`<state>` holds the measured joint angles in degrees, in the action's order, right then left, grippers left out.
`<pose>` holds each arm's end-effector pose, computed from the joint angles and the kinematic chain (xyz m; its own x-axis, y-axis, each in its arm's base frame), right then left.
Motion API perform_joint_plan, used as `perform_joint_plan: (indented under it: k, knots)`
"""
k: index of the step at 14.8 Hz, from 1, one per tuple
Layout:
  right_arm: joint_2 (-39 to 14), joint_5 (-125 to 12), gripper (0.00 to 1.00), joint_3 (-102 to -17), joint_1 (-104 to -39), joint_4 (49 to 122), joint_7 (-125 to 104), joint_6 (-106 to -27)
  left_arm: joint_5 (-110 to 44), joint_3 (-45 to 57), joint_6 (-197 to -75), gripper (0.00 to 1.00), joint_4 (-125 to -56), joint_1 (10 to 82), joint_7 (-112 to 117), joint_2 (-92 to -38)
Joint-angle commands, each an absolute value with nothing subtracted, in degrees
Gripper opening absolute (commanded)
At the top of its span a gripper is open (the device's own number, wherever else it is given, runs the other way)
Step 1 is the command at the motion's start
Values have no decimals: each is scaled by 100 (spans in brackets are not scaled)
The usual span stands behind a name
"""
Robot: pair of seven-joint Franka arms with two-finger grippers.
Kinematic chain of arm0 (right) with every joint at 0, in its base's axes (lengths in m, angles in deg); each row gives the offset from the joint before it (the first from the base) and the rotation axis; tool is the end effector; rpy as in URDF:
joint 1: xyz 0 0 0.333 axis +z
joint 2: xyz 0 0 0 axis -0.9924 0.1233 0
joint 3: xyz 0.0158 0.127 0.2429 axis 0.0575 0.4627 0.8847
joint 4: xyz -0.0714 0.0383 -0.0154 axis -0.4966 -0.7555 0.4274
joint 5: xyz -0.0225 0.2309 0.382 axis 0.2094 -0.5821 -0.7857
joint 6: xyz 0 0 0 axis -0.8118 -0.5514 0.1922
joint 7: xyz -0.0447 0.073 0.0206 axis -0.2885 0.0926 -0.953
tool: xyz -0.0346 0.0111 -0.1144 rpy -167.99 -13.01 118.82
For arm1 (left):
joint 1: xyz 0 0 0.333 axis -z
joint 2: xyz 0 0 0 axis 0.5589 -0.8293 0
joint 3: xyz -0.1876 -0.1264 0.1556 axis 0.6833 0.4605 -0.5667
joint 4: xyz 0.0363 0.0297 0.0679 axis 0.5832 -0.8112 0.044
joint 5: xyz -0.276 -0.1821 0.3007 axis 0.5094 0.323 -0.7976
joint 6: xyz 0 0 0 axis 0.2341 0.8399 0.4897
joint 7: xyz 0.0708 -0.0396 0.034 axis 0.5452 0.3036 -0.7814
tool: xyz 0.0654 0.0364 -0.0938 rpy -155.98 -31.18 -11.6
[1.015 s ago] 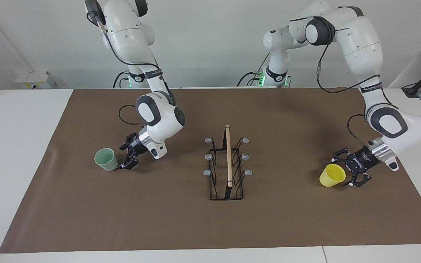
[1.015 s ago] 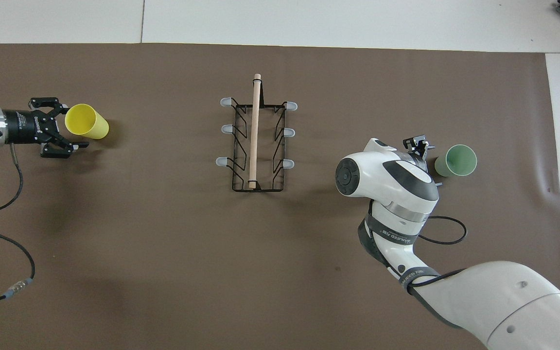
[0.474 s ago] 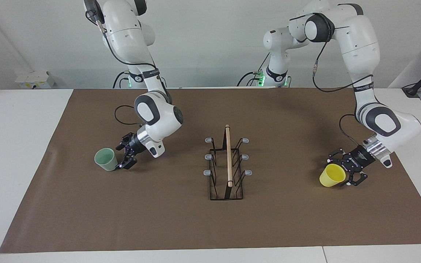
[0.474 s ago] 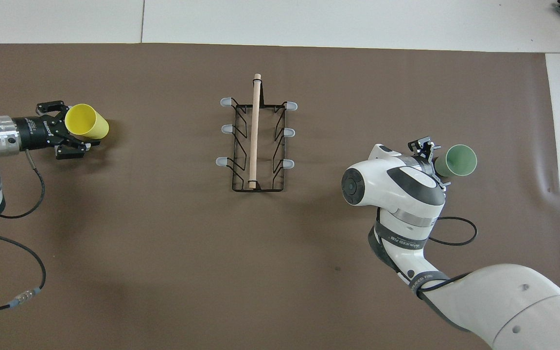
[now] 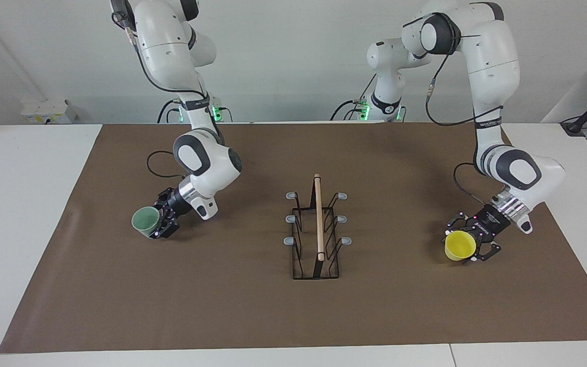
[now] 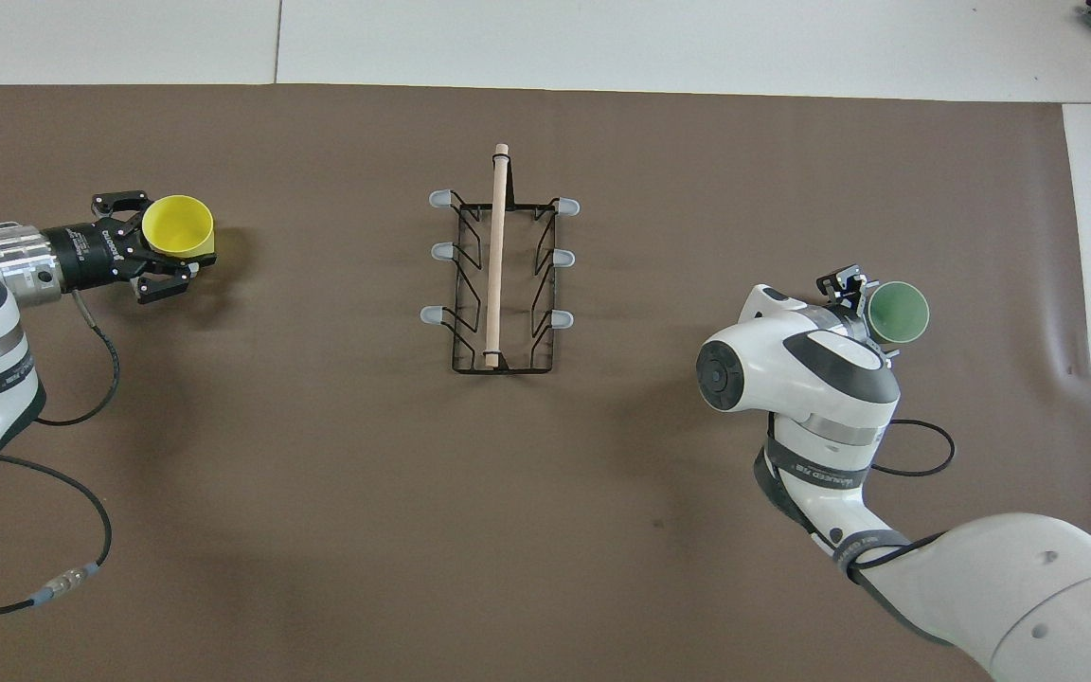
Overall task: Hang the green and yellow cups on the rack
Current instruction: 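Lift the yellow cup with the left gripper while the right gripper lifts the green cup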
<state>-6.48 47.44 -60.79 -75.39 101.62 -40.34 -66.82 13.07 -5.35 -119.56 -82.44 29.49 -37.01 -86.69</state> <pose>0.5866 0.0749 0.1546 -0.0492 0.5601 -0.8269 0.9605 0.2537 0.1147 0.6801 0.0987 0.1862 -0.2093 0.5802 -0.7871 0.9067 0.4167 0.0661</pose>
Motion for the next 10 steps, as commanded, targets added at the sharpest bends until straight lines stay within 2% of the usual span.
perform_joint_plan:
  k: [1, 2, 3, 6, 10]
  knots:
    - [-801, 5147, 83, -6038, -7738, 10502, -3701, -7005, 1459, -538, -12089, 0, -8530, 3081, -3251, -8326]
    - [-827, 5183, 51, -6038, -7755, 10572, -3675, -7023, 1459, -546, -12115, 0, -8503, 3090, -3241, -8273]
    - [-836, 5279, 1, -6038, -7712, 10599, -3631, -7006, 1424, -555, -12142, 0, -8460, 3107, -3241, -8220]
    - [-916, 5280, 0, -6029, -7834, 10582, -3279, -7032, 1249, -582, -12081, 0, -8406, 3152, -3347, -7931]
    - [-828, 4678, 0, -6029, -7800, 10205, -3288, -6997, -155, -582, -12430, 0, -8441, 3512, -3382, -7290]
